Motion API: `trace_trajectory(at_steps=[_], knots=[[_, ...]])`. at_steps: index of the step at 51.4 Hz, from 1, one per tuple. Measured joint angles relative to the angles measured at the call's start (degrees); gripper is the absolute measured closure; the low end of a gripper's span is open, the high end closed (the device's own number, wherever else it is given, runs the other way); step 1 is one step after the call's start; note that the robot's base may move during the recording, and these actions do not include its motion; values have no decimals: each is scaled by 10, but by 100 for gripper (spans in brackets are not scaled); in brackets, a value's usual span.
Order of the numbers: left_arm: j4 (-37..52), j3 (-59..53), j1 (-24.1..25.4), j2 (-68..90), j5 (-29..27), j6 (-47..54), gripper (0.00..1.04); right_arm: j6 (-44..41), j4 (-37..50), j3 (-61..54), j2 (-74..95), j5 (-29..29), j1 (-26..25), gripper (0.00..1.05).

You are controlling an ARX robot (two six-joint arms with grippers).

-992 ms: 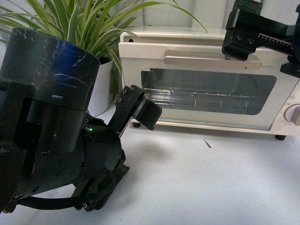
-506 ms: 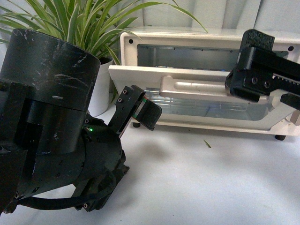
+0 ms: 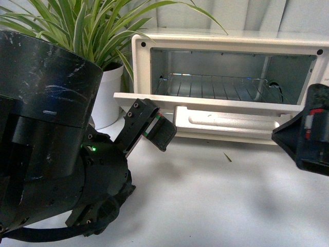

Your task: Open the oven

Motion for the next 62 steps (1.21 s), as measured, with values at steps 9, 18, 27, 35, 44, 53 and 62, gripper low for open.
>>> trace_trajectory(at_steps=[9,18,27,35,44,53,62], knots=[[-9,-14,-3,-14,-10,38,7,17,-19,-10,-68,-19,-16,9],[-17,-22,-4,-22,-26,85,7,29,-28,-28,-101,-36,-46,9],[-24,-26,-8,-25,-46,134,7,30,-29,-38,-107,-45,-65,9],[-38,-29,-11,-29,-68,191,7,30,-28,-47,-109,-48,-70,9],[-43,-38,-18,-32,-101,282,7,29,-26,-58,-113,-49,-70,9],[-46,-45,-25,-33,-138,361,7,25,-27,-64,-113,-52,-63,9],[-46,-51,-32,-30,-168,427,7,15,-33,-64,-113,-59,-54,9]])
